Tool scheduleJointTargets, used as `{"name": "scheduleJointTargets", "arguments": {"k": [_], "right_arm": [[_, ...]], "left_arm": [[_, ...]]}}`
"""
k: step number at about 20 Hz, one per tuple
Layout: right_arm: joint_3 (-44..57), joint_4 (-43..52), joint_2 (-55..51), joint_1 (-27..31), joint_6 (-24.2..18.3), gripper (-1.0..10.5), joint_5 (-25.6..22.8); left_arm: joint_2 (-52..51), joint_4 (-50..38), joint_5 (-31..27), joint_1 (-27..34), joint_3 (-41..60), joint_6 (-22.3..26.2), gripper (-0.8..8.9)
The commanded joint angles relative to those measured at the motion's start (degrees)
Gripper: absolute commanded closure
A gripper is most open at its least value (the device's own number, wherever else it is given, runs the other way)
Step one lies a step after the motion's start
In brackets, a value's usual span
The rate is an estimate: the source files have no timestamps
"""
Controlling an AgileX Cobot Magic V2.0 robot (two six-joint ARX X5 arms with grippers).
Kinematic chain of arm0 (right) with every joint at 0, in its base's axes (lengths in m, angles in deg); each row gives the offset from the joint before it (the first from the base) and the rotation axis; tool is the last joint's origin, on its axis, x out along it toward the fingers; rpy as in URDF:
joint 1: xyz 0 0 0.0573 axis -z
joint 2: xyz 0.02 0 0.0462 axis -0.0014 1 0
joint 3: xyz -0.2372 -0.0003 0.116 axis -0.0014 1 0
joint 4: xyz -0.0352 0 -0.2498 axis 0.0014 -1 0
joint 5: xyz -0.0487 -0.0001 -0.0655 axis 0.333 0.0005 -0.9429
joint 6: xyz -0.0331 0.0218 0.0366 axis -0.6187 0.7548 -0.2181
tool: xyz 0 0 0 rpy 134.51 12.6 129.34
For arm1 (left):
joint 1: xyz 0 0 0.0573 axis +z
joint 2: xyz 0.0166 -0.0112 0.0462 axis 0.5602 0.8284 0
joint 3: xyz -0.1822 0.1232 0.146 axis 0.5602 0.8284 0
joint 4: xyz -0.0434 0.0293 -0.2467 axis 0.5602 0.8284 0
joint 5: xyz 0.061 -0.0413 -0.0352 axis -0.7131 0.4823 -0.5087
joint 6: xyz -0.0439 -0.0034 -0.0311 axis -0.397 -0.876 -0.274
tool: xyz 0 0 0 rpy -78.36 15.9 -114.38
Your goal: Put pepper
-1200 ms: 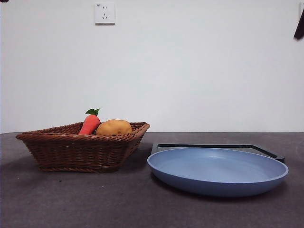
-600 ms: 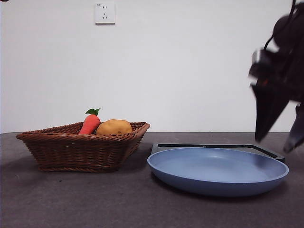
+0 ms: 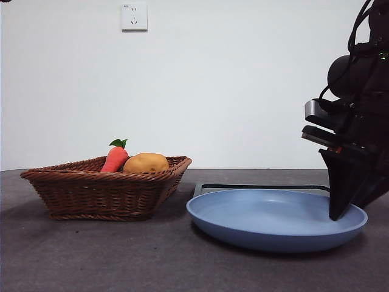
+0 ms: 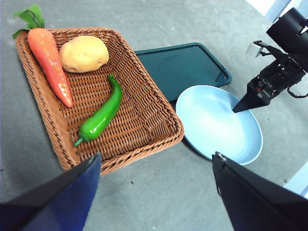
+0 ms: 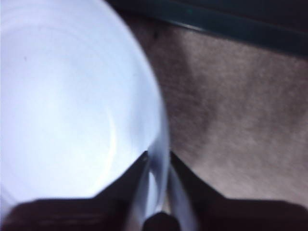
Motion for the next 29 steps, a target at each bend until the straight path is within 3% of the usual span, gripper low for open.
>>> {"name": "scheduleJointTargets", "arguments": {"k": [1,7,11,18,22,29], "right_arm": [[-0.96,0.0,0.96,0.15,0.46,9.4,-0.44],[-0.98,-5.7,-9.97,1.03,0.46,9.4,-0.31],[-0.98,-10.25,-22.18,1.51,0.85,9.4,-0.02],[-0.98,-16.44,-36.68,1.49,1.7,9.4,0.0],[-0.98,-17.66,-39.65,1.49,1.92,9.4,0.02],[-0.98,-17.84,-39.8,1.49,1.9,9.4,0.02]], "left_arm": [[0.15,-0.35,-0.2,-1.31,-0.81,0.31,4.11],[8.37,-5.27,-8.41,-10.16,-1.22,1.84,4.11],[20.48,-10.88,-18.16,-16.94,-4.11,3.74,4.11],[46.36,-5.64,-29.18,-21.4,-22.27,14.05,4.11],[56.39,-4.17,-30.29,-21.79,-28.02,14.97,4.11],[64.37,-6.12,-33.16,-21.79,-28.24,16.37,4.12]]}}
